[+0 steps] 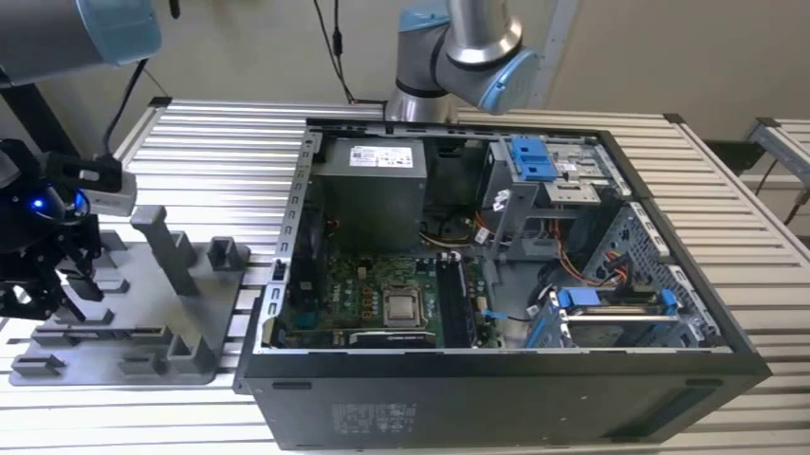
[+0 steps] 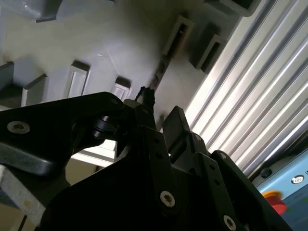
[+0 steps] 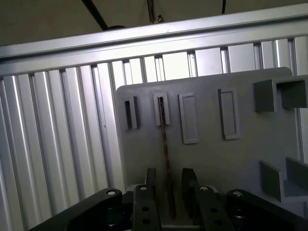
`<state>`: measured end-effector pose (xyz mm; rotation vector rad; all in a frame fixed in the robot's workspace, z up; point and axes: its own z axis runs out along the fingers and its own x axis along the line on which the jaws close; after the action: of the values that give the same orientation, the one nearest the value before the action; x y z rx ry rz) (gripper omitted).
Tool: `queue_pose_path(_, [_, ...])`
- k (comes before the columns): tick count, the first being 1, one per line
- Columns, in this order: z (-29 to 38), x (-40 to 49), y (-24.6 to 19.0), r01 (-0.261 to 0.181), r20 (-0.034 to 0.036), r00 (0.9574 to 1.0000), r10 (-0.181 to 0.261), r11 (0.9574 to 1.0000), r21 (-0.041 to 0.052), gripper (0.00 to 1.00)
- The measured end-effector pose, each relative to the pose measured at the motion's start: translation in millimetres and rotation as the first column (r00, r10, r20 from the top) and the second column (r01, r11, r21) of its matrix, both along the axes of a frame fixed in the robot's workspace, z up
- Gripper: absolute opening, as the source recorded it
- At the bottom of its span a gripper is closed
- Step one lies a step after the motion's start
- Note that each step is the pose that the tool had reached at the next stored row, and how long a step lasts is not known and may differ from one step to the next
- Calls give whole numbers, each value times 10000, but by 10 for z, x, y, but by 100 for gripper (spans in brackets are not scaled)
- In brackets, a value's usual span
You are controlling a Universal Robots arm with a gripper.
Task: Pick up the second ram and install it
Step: 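Pick up the second ram and move it above second insertion slot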
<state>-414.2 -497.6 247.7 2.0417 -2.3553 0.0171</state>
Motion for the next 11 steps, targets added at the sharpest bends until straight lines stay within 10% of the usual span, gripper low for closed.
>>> queue_pose_path(11, [-100, -17, -2, -25, 11, 10000, 25, 10000, -1, 36])
